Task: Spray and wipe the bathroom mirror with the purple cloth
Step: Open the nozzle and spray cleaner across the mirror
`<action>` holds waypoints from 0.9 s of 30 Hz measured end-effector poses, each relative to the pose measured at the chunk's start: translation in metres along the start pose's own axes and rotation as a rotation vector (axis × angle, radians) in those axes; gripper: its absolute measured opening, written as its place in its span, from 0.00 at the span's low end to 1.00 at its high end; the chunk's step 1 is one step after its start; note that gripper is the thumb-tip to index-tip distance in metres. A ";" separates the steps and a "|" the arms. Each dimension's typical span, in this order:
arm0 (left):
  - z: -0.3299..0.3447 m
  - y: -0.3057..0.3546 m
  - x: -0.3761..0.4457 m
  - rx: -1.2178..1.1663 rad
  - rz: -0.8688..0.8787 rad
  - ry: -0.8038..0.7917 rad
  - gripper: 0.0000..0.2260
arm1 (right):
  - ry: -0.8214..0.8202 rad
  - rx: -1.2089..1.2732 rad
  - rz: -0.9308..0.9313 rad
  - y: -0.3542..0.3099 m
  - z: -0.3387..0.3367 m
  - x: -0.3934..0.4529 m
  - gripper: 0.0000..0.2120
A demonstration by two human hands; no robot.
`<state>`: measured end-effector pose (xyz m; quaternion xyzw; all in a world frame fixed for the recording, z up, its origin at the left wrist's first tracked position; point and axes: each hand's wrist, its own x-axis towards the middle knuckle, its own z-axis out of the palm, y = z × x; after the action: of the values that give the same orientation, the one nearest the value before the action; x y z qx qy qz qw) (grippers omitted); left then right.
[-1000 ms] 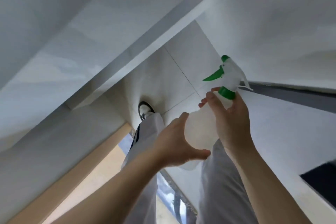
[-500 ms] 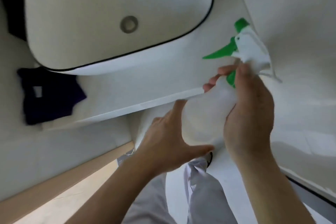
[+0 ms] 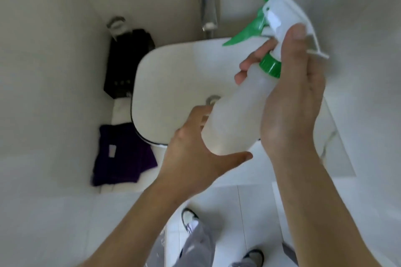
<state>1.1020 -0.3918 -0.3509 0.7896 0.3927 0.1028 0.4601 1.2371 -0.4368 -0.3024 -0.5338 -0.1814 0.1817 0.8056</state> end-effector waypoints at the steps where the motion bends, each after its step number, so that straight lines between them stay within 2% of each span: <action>1: -0.008 -0.001 0.007 -0.011 -0.001 -0.002 0.42 | -0.005 -0.029 -0.001 -0.001 0.011 0.005 0.27; 8: -0.031 -0.010 0.044 -0.169 -0.027 -0.068 0.36 | -0.077 -0.259 0.024 -0.003 0.061 0.022 0.26; 11: -0.021 -0.016 0.051 -0.165 -0.041 -0.104 0.36 | -0.094 -0.360 0.126 0.013 0.059 0.018 0.30; 15: -0.007 -0.017 0.051 -0.227 -0.056 -0.185 0.27 | -0.128 -0.545 0.111 0.040 0.047 0.014 0.29; 17: -0.003 -0.020 0.049 -0.228 -0.054 -0.183 0.32 | -0.149 -0.534 0.112 0.042 0.041 0.019 0.29; 19: -0.004 -0.027 0.049 -0.165 -0.055 -0.262 0.37 | -0.186 -0.486 0.130 0.039 0.034 0.028 0.30; 21: -0.015 -0.025 0.056 -0.111 -0.059 -0.323 0.39 | -0.218 -0.430 0.134 0.038 0.027 0.035 0.32; 22: -0.025 -0.018 0.062 -0.163 -0.053 -0.275 0.36 | -0.227 -0.413 0.134 0.039 0.022 0.038 0.32; 25: -0.063 0.017 0.081 -0.496 -0.033 0.102 0.23 | -0.268 -0.395 0.159 0.040 0.011 0.046 0.28; 27: -0.077 0.048 0.091 -0.551 0.048 0.190 0.19 | -0.326 -0.393 0.172 0.039 0.004 0.051 0.27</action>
<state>1.1476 -0.2896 -0.2872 0.6309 0.3724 0.2899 0.6159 1.2756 -0.3946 -0.3321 -0.6570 -0.2946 0.2945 0.6283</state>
